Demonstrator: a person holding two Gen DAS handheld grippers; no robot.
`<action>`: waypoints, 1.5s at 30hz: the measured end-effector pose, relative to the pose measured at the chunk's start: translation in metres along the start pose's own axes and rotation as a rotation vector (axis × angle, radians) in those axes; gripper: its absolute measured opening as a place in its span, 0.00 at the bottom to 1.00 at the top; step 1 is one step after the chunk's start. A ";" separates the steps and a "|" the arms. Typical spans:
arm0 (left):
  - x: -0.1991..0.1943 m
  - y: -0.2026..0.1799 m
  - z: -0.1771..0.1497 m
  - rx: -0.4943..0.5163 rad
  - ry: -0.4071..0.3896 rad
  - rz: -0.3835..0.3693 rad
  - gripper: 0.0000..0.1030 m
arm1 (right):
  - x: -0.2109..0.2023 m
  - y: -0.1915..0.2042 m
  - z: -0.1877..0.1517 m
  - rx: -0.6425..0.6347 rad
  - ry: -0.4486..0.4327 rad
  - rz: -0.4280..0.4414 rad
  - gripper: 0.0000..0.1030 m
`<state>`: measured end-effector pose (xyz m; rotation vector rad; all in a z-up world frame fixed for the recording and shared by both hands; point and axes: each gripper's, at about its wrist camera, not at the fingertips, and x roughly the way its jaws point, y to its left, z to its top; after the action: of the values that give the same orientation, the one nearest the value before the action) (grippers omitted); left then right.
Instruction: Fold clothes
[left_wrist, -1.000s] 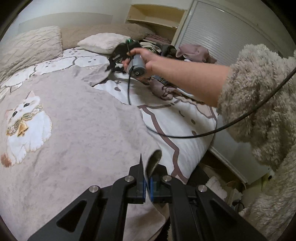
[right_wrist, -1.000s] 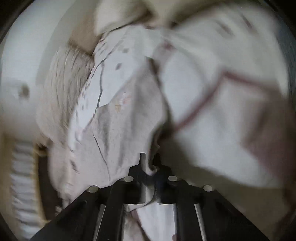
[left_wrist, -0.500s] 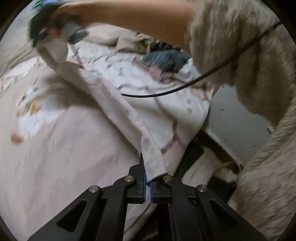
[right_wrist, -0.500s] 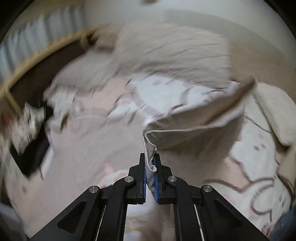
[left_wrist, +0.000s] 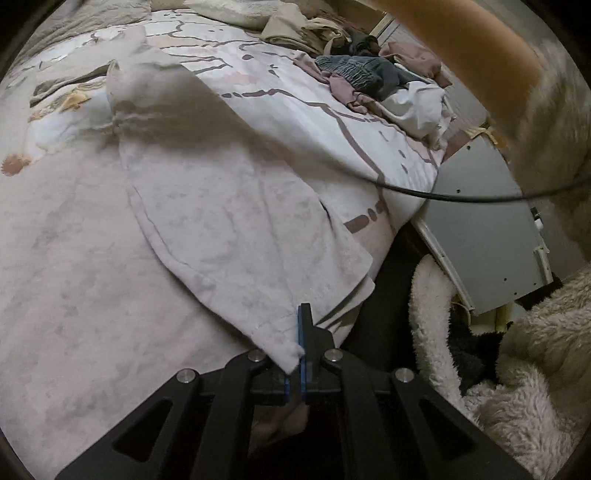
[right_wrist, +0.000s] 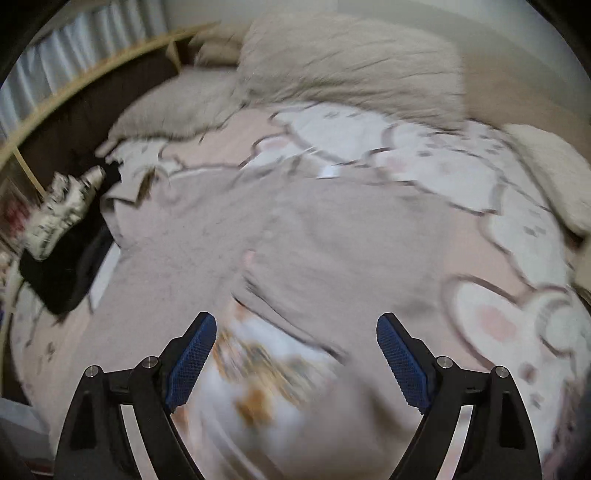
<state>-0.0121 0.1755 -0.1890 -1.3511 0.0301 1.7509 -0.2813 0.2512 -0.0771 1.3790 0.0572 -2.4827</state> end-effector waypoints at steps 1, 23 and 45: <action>-0.002 0.001 -0.001 -0.016 -0.007 -0.016 0.03 | -0.019 -0.009 -0.013 0.008 0.003 0.006 0.86; -0.046 -0.006 0.023 -0.064 -0.140 -0.119 0.03 | -0.087 0.098 -0.324 -0.285 -0.110 -0.316 0.86; -0.007 0.005 -0.019 -0.025 0.088 -0.058 0.03 | -0.125 0.011 -0.339 0.148 0.010 -0.090 0.86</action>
<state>-0.0010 0.1588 -0.1929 -1.4328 0.0172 1.6480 0.0625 0.3316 -0.1540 1.4785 -0.0650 -2.5997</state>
